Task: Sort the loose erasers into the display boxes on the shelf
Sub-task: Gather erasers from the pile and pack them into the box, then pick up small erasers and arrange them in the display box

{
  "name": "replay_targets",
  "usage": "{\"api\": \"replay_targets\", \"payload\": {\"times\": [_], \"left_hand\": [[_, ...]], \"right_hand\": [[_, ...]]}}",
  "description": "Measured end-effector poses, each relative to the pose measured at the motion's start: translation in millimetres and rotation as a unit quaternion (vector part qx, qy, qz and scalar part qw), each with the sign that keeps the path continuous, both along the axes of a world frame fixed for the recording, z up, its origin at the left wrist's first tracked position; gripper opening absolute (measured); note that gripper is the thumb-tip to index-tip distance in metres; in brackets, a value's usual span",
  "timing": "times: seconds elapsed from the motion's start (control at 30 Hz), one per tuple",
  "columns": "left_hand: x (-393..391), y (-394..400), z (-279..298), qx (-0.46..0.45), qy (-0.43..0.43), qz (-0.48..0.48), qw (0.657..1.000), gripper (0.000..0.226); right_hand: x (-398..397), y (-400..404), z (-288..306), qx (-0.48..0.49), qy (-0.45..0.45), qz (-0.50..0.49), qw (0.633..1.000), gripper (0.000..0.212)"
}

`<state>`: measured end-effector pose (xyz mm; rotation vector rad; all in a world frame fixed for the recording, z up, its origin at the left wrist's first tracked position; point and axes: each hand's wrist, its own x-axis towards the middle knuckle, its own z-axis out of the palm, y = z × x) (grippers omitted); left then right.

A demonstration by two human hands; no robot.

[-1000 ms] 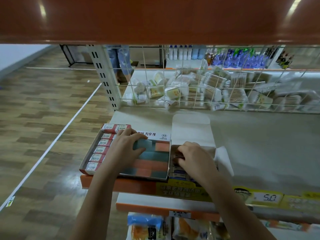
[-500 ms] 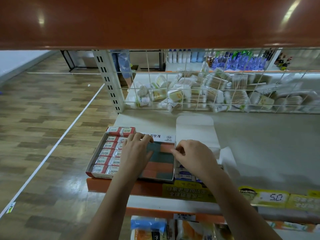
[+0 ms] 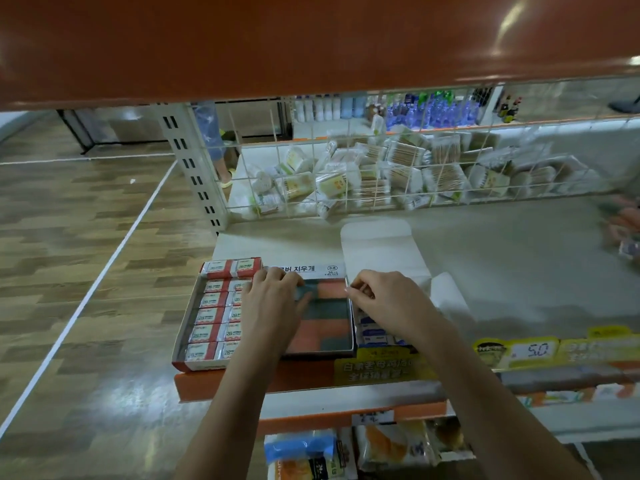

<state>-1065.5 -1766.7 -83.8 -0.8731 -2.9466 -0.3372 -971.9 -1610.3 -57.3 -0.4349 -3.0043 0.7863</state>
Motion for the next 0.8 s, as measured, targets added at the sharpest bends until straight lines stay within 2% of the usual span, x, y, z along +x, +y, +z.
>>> {"api": "replay_targets", "payload": {"times": [0.13, 0.3, 0.5, 0.63, 0.8], "left_hand": [[-5, 21, 27, 0.036, 0.016, -0.049, 0.998, 0.031], [24, 93, 61, 0.076, 0.038, -0.130, 0.988, 0.030], [100, 212, 68, 0.036, 0.049, -0.256, 0.965, 0.036], [154, 289, 58, -0.033, 0.025, -0.278, 0.960, 0.042], [213, 373, 38, -0.071, -0.036, -0.308, 0.948, 0.047]], "right_hand": [[4, 15, 14, 0.025, 0.013, -0.039, 0.999, 0.030], [35, 65, 30, 0.119, 0.033, -0.079, 0.989, 0.027], [115, 161, 36, 0.183, 0.024, -0.154, 0.971, 0.034], [180, 234, 24, 0.185, -0.019, -0.196, 0.963, 0.041], [247, 308, 4, 0.168, -0.040, -0.254, 0.952, 0.044]]}}
